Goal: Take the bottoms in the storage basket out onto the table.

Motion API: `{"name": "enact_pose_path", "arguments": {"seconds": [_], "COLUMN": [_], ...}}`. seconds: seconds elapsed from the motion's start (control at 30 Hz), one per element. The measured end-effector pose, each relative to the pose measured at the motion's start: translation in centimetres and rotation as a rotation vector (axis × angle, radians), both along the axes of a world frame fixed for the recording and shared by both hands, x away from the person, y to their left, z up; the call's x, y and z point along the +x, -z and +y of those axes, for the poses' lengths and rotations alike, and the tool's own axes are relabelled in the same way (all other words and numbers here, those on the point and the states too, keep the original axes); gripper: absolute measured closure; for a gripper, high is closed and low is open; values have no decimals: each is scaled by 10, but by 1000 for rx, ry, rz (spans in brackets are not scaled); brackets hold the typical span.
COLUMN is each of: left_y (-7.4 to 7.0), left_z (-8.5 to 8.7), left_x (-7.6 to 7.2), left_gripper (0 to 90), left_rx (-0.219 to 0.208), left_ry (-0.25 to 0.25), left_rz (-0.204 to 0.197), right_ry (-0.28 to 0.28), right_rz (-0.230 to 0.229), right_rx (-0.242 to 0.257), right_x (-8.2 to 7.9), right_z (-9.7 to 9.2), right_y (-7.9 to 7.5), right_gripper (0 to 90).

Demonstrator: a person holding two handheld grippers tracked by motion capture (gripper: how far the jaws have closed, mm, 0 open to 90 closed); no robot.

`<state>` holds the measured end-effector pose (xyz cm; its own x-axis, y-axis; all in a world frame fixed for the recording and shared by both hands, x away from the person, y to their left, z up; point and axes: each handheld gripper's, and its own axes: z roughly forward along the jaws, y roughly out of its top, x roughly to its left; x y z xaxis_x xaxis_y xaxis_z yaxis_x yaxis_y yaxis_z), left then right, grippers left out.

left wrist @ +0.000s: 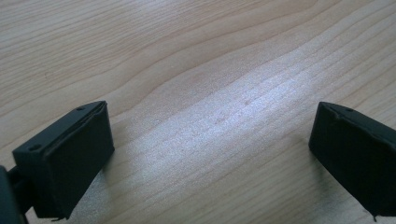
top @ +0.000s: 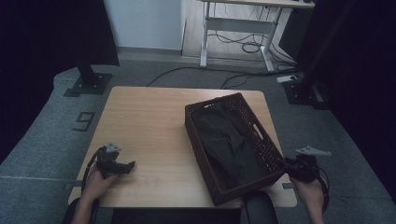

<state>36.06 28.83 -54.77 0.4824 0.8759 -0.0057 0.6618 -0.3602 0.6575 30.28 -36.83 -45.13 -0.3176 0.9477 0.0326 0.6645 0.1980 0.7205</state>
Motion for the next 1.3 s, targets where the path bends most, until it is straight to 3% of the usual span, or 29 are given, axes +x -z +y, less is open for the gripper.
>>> {"name": "enact_pose_path", "arguments": {"seconds": [0.07,0.1,0.17,0.2,0.4,0.5,0.57,0.77,0.97,1.3], "left_y": [0,0,0,0,0,0,0,0,0,0], "left_z": [0,0,0,0,0,0,0,0,0,0], "left_x": [0,0,0,0,0,0,0,0,0,0], "left_gripper": [0,0,0,0,0,0,0,0,0,0], "left_rx": [0,0,0,0,-1,0,-1,-1,-1,-1], "left_ry": [0,0,0,1,0,0,-1,0,0,0], "left_rz": [0,0,0,0,-1,-1,-1,-1,-2,-2], "right_ry": [7,15,14,2,-22,-41,-52,-90,-157,-217], "right_rz": [-3,-18,-26,-37,-61,-56,-53,-58,-79,-78], "right_rx": [-1,9,16,16,28,41,45,31,6,23], "right_x": [0,1,1,2,10,15,18,30,42,66], "right_z": [-1,-1,-1,1,13,20,24,40,60,87], "right_y": [0,-1,-2,-5,-16,-21,-24,-29,-34,-38], "right_gripper": [564,464,427,332,137,126,72,0,0,0]}}
